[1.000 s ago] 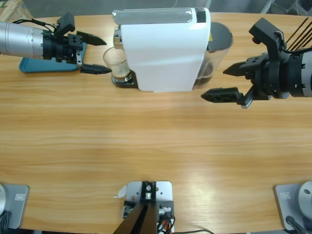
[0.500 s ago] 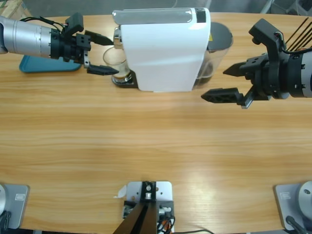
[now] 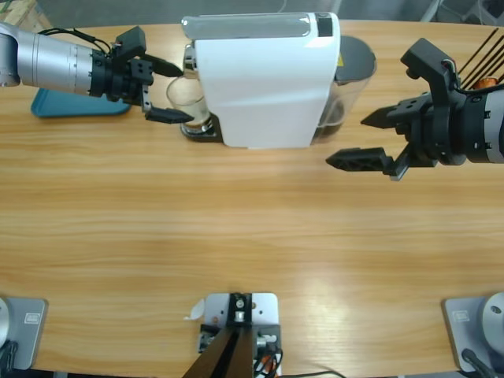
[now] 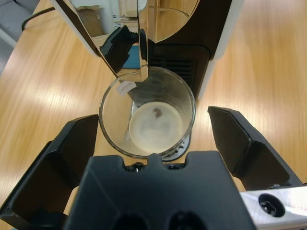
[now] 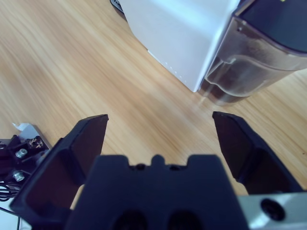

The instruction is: Pour coffee

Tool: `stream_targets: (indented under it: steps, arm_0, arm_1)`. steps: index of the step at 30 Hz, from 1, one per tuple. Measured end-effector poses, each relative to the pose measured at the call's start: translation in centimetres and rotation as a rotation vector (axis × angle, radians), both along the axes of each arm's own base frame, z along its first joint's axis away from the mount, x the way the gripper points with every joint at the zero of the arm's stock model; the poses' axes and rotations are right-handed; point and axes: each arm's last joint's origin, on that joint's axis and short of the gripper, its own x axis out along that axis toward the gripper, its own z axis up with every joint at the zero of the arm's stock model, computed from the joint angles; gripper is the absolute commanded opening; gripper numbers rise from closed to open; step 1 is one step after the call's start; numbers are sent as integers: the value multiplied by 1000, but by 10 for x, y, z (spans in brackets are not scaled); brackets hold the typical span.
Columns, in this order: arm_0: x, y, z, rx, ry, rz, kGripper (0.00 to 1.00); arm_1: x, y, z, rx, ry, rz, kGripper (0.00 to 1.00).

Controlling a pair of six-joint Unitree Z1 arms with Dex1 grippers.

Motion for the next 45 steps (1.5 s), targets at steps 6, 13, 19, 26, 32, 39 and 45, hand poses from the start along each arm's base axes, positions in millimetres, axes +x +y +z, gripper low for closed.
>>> stream_targets:
  steps: [6,13,19,26,32,39,45]
  arm_0:
    - [6,-3,-3,1,4,-1,996]
    - [9,-10,-1,1,3,-17,977]
    - [10,-10,-1,7,3,-13,677]
    - [11,-12,-4,40,-4,12,517]
    - [12,-13,-4,47,-6,17,522]
    - [12,-13,-4,47,1,28,180]
    - [12,-14,-4,46,1,27,0]
  arm_1:
    - [0,0,0,4,-7,1,1000]
    - [0,0,0,5,-9,1,1000]
    - [0,0,1,10,-14,2,1000]
    - [1,0,2,17,-24,2,1000]
    - [0,0,1,17,-25,2,1000]
    - [0,0,0,21,-29,2,1000]
    - [0,0,-2,21,-29,2,1000]
